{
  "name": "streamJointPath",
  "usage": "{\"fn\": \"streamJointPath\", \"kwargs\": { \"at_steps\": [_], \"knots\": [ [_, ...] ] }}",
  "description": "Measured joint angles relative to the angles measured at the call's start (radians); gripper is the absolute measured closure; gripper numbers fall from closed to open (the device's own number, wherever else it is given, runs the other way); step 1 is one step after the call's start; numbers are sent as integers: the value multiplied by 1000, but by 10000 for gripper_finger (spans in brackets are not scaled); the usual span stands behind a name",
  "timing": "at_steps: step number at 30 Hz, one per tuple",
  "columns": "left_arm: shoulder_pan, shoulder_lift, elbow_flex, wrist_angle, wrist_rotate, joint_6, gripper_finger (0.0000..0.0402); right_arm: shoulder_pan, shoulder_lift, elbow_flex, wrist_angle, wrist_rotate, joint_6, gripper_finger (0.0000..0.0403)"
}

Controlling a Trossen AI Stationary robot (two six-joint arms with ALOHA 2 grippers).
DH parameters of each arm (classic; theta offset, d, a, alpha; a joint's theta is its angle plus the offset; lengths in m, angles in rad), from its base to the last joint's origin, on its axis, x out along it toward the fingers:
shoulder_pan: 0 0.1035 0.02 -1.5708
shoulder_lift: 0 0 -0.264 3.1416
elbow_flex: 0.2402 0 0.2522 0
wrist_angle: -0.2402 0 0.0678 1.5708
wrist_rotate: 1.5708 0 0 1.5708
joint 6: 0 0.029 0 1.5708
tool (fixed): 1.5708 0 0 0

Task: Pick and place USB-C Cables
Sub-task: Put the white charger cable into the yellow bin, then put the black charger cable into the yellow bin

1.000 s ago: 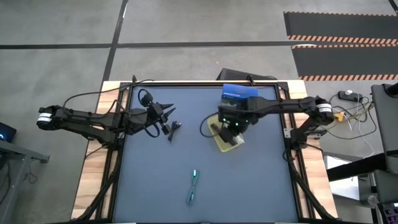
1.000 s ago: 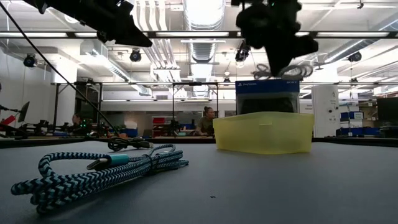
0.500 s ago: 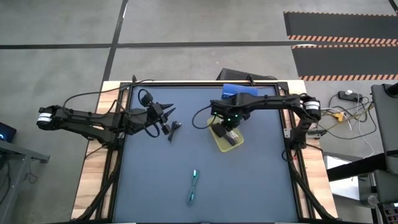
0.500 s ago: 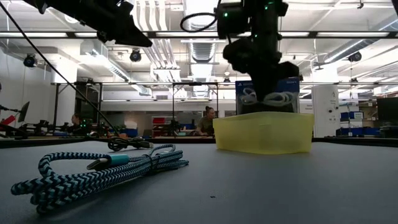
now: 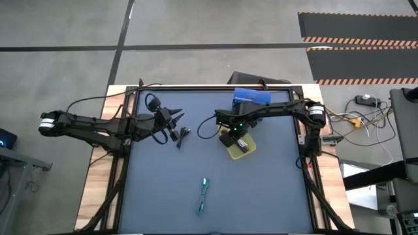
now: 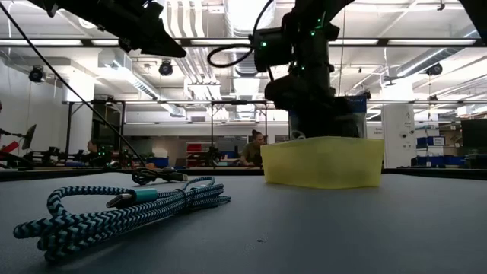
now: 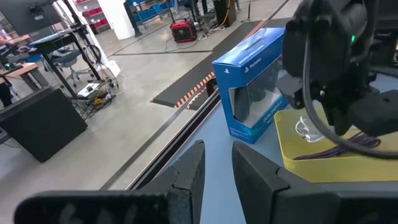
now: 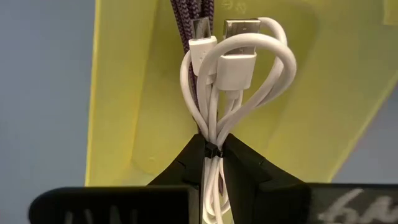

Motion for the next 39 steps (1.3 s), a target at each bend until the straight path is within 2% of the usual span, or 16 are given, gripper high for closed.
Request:
{"fn": "streamJointPath", "kwargs": {
  "at_steps": [15,20,32,39],
  "knots": [
    [0,0,0,0,0,0,336,-12,64,0,5,38,-45,374],
    [0,0,0,0,0,0,336,-11,63,0,6,80,-55,371],
    [0,0,0,0,0,0,336,-11,62,0,6,81,-57,289],
    [0,0,0,0,0,-1,336,-8,34,0,-6,79,-66,263]
  ]
}}
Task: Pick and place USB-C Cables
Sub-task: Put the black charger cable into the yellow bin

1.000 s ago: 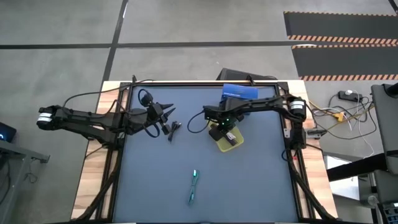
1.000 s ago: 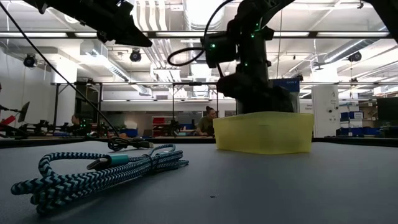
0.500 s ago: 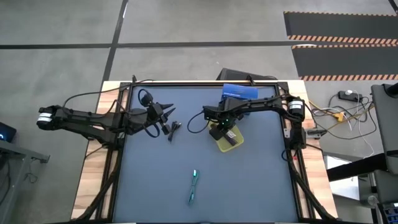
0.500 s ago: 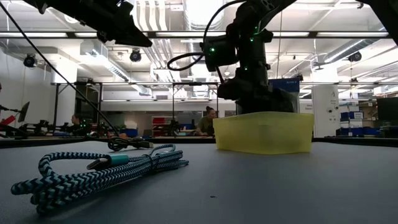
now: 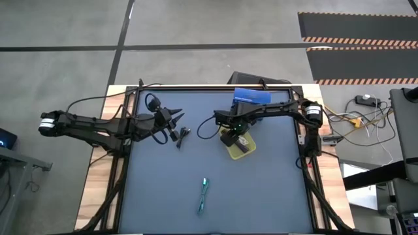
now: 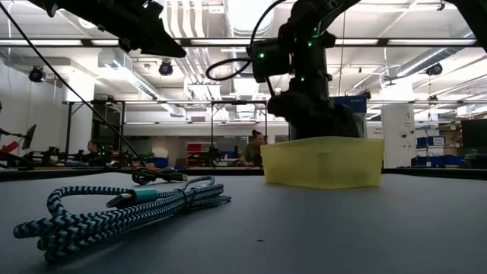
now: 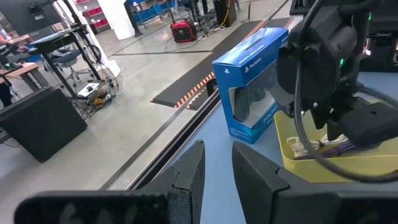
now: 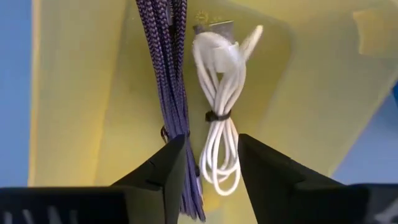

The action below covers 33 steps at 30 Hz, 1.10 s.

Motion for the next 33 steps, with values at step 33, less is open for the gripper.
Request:
{"fn": "streamJointPath", "kwargs": {
  "at_steps": [33],
  "knots": [
    [-3,29,-237,-70,119,-848,336,371,-594,-544,825,238,-385,345]
  ]
}}
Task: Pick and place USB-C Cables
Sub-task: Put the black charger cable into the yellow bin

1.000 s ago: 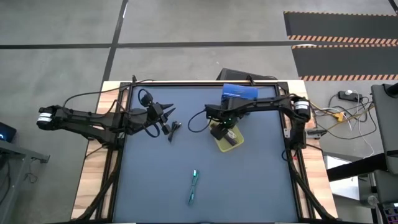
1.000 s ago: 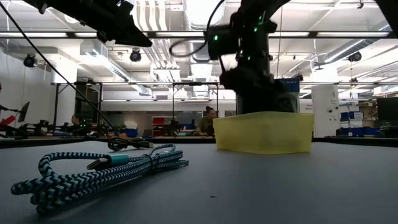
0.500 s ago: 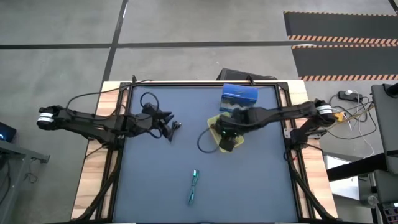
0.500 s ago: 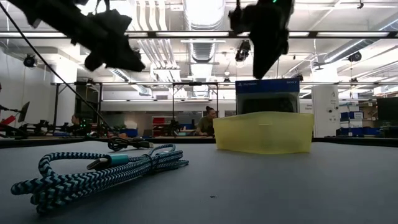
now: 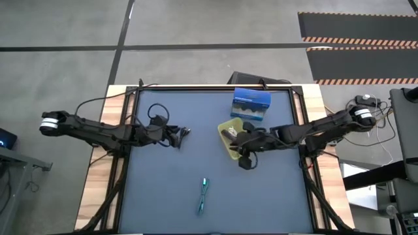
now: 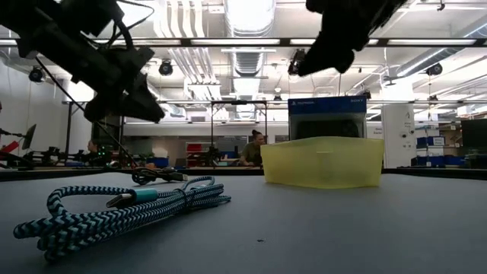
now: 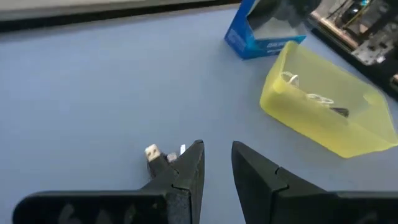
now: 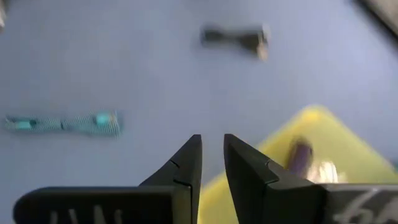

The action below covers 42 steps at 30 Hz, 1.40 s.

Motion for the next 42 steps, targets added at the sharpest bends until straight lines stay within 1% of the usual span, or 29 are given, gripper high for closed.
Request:
{"fn": "streamJointPath", "kwargs": {
  "at_steps": [5,7,9,15,19,20,22,25,28,31,36,42],
  "knots": [
    [0,50,-3,26,0,-26,336,0,-32,-189,419,0,-160,354],
    [0,75,-2,73,2,-25,336,0,-33,-253,539,-1,-188,358],
    [0,98,4,94,10,-25,336,0,-33,-304,626,-1,-192,361],
    [-8,206,59,109,23,-23,336,0,-34,-434,803,-1,-181,368],
    [-10,278,100,77,42,-32,336,0,-35,-479,864,-2,-155,369],
    [-11,291,115,43,46,-51,336,0,-35,-484,875,-1,-151,369],
    [-11,323,151,-68,48,-104,336,0,-35,-488,880,-1,-148,369],
    [-11,369,217,-290,50,-193,336,0,-33,-489,883,-1,-148,369],
    [-10,409,280,-425,44,-250,336,0,-33,-489,891,-1,-148,369],
    [-10,447,311,-440,40,-282,336,0,-33,-489,891,-1,-147,369],
    [-10,504,340,-426,53,-253,336,0,-33,-489,893,-1,-120,369],
    [-10,512,333,-424,59,-255,336,0,-33,-489,893,-1,-117,369]
  ]
}}
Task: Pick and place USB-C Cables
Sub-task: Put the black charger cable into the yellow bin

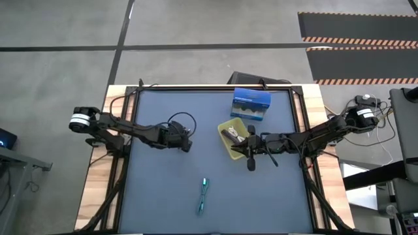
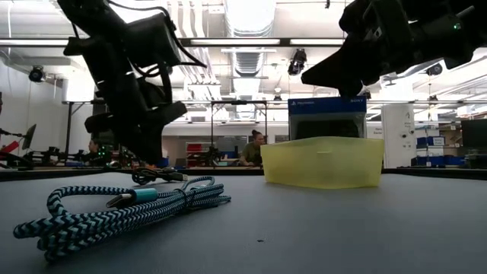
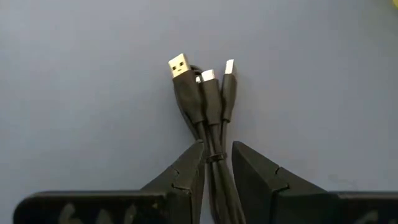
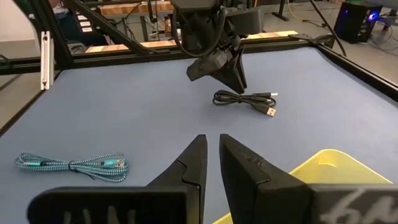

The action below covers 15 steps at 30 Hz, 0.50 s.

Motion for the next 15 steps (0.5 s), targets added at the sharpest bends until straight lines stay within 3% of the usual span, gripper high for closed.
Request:
{"fn": "streamJointPath", "kwargs": {
  "at_steps": [9,15],
  "knots": [
    [0,-3,-2,5,26,7,333,0,0,0,0,0,-3,369],
    [0,-2,-7,5,61,27,279,0,0,0,0,0,-4,369]
  ]
}}
